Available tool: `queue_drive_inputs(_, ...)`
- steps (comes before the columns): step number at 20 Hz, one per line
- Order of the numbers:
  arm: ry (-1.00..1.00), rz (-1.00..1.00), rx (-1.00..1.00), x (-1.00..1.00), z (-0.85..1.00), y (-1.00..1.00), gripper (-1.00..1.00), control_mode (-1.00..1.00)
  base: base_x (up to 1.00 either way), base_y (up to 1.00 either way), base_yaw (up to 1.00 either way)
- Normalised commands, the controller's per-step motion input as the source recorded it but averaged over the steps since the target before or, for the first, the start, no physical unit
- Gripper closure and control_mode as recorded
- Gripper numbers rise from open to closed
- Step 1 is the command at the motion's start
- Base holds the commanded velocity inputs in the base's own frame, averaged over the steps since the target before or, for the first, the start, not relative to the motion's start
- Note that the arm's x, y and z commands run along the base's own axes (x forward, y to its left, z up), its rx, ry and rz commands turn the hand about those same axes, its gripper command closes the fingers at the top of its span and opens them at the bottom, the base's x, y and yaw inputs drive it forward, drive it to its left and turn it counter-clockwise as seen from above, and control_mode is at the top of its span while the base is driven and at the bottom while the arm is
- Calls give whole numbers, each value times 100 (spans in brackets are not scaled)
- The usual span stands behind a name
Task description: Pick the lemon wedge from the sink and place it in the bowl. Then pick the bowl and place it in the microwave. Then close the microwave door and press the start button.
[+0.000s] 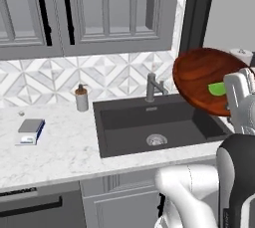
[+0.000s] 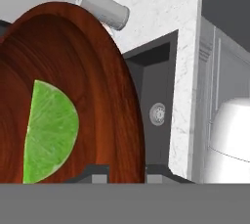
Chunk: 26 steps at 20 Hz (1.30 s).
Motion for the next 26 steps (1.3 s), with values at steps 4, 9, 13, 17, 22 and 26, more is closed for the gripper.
queue_drive_inputs(4,0,0,0,0,0,0,100,100,-55,-33,-14)
queue_drive_inputs(9,0,0,0,0,0,0,100,100,-58,-28,-35)
queue_drive_inputs(13,0,0,0,0,0,0,100,100,-7,-3,-94)
queue_drive_inputs(17,0,0,0,0,0,0,100,100,0,0,-100)
queue_drive_inputs(22,0,0,0,0,0,0,100,100,0,0,-100)
queue_drive_inputs(26,0,0,0,0,0,0,100,100,0,0,-100)
